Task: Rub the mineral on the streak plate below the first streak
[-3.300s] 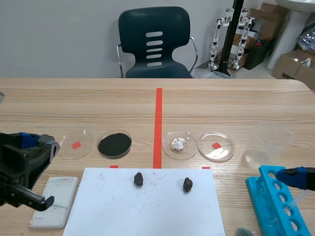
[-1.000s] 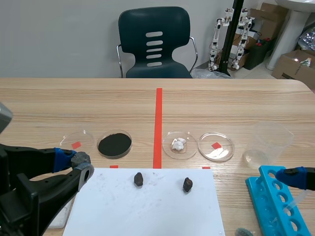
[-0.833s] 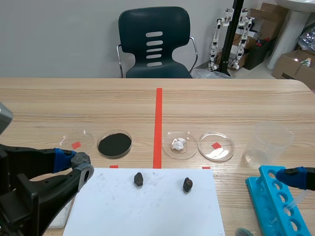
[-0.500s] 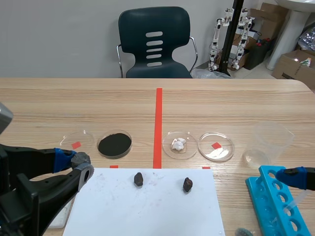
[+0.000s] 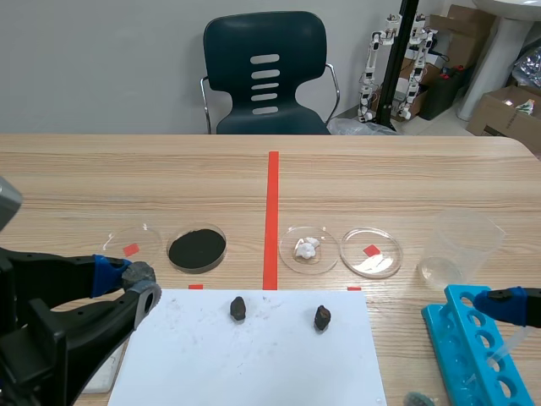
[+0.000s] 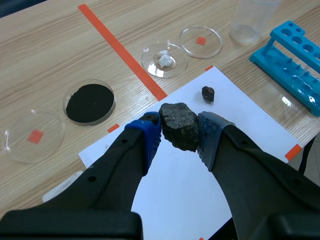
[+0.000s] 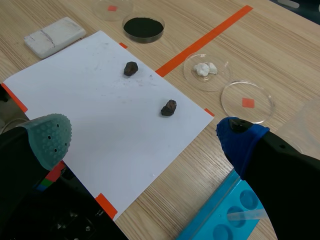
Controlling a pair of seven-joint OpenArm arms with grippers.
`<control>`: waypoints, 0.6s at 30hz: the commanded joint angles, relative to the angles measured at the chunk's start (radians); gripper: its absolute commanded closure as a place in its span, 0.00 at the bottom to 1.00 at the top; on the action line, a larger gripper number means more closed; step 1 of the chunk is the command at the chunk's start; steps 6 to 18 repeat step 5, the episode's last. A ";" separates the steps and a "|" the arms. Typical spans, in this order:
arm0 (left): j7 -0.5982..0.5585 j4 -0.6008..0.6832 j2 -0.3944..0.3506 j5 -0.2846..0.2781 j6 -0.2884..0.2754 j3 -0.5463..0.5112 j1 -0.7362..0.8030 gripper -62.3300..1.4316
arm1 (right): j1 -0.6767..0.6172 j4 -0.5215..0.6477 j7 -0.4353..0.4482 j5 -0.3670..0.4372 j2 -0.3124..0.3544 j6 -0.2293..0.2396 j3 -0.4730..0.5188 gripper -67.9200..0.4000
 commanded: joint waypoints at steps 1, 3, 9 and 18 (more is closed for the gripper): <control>-0.017 0.011 0.000 -0.003 0.002 0.005 0.000 0.82 | 0.004 0.008 0.014 0.011 0.000 0.000 0.003 0.11; -0.017 0.011 0.000 -0.003 0.002 0.005 0.000 0.82 | 0.004 0.008 0.014 0.011 0.000 0.000 0.003 0.11; -0.017 0.011 0.000 -0.003 0.002 0.005 0.000 0.82 | 0.004 0.008 0.014 0.011 0.000 0.000 0.003 0.11; -0.017 0.011 0.000 -0.003 0.002 0.005 0.000 0.82 | 0.004 0.008 0.014 0.011 0.000 0.000 0.003 0.11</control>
